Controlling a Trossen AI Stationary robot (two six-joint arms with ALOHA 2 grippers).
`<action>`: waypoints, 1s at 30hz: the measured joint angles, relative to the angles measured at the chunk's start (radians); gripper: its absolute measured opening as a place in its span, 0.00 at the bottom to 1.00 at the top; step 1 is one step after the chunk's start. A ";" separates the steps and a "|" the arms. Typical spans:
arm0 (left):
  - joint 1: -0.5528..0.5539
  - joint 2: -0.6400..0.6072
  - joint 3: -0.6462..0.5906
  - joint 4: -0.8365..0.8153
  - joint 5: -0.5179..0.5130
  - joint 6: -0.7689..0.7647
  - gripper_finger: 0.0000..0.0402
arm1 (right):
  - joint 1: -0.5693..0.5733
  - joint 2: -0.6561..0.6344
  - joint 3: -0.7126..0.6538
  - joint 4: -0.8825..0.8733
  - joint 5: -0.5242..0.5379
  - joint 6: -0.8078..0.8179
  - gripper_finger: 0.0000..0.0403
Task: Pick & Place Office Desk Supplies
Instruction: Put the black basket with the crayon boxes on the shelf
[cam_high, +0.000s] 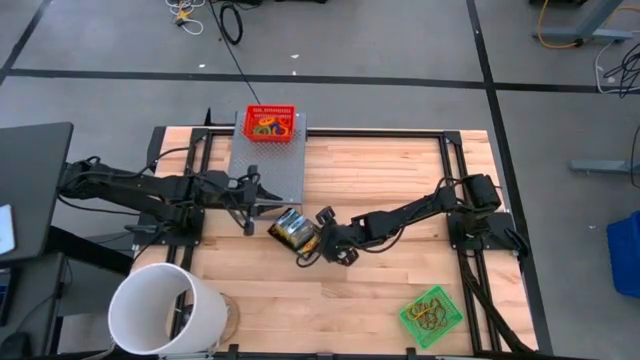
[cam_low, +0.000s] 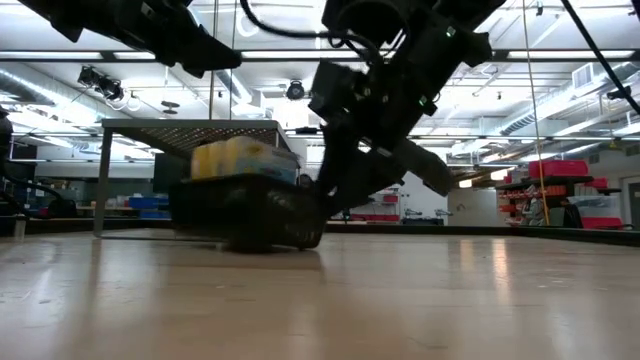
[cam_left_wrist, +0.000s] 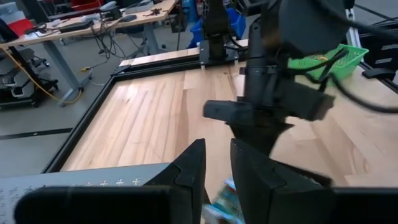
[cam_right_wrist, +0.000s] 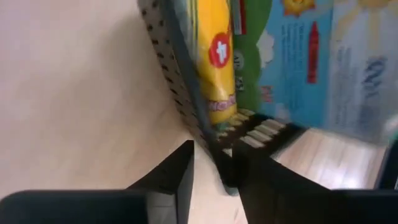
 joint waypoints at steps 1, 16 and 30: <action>0.000 0.000 0.000 0.000 0.002 0.000 0.21 | 0.000 0.000 0.000 -0.019 0.017 0.009 0.30; 0.000 0.000 0.000 -0.001 0.020 -0.001 0.21 | 0.031 0.002 -0.002 -0.196 0.130 -0.132 0.03; 0.000 0.000 0.000 -0.001 0.020 0.001 0.21 | 0.051 -0.001 -0.002 -0.284 0.208 -0.204 0.02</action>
